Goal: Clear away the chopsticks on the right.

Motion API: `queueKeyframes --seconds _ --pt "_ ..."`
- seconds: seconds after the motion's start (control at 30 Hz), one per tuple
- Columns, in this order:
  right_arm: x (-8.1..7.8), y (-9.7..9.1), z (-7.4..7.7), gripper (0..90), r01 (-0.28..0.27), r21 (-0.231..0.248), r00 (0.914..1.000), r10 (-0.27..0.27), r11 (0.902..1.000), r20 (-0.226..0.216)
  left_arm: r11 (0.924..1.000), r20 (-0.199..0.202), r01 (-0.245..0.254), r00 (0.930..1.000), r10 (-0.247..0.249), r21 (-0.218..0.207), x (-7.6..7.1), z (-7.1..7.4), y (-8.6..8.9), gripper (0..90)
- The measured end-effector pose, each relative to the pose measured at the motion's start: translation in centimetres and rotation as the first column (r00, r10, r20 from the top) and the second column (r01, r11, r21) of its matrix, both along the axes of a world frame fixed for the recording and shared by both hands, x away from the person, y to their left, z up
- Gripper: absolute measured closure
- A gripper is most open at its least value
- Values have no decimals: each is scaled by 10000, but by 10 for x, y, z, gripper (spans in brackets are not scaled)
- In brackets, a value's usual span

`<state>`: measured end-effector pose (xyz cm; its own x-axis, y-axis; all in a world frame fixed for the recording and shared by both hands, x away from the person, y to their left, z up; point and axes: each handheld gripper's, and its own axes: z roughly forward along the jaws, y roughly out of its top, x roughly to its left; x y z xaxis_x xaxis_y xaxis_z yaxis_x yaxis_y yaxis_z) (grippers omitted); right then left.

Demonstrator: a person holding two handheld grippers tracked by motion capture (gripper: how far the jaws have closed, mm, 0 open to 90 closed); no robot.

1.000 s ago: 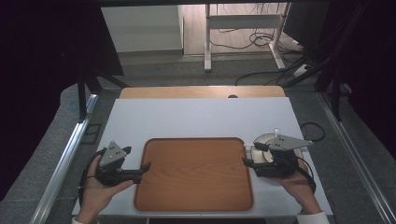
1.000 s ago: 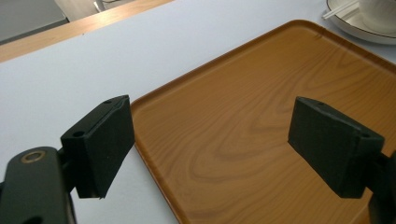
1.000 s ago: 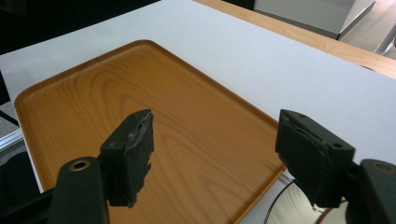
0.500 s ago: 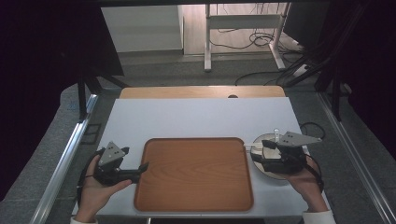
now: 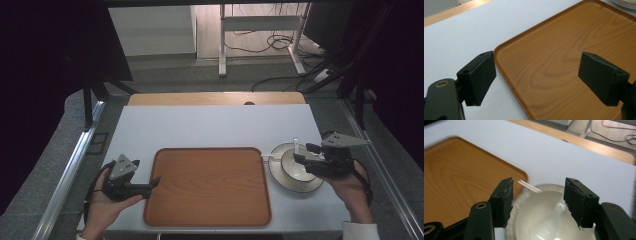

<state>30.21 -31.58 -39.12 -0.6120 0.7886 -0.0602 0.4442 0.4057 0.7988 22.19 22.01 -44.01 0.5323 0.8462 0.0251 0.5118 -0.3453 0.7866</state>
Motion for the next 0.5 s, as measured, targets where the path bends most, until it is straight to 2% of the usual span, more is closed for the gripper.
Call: queueKeyframes --seconds 0.1,0.2,0.23,0.27,0.3,0.43,0.5 --pt "0 -11 3 434 346 -393 9990 -356 9986 -257 10000 -20 -9 10000 9 5 0 -1 0 143" --pt "1 -17 5 459 588 -409 9978 -600 9974 -281 10000 -61 -31 10000 31 17 1 -1 2 142" --pt "2 -22 6 495 901 -545 9953 -918 9944 -295 10000 -69 -40 10000 41 22 1 -2 2 142" --pt "2 -22 6 495 901 -545 9953 -918 9944 -295 10000 -98 -35 9999 35 43 2 -2 3 142" --pt "5 -27 6 533 1149 -817 9927 -1175 9900 -280 10000 -143 -45 9999 46 69 3 -4 4 142" --pt "11 -31 5 595 1360 -1122 9894 -1409 9843 -363 9996 -217 -40 9998 46 265 4 -7 4 142" --pt "16 -33 2 614 1323 -1472 9890 -1404 9802 -458 9994 -269 -38 9996 48 347 5 -8 3 142"
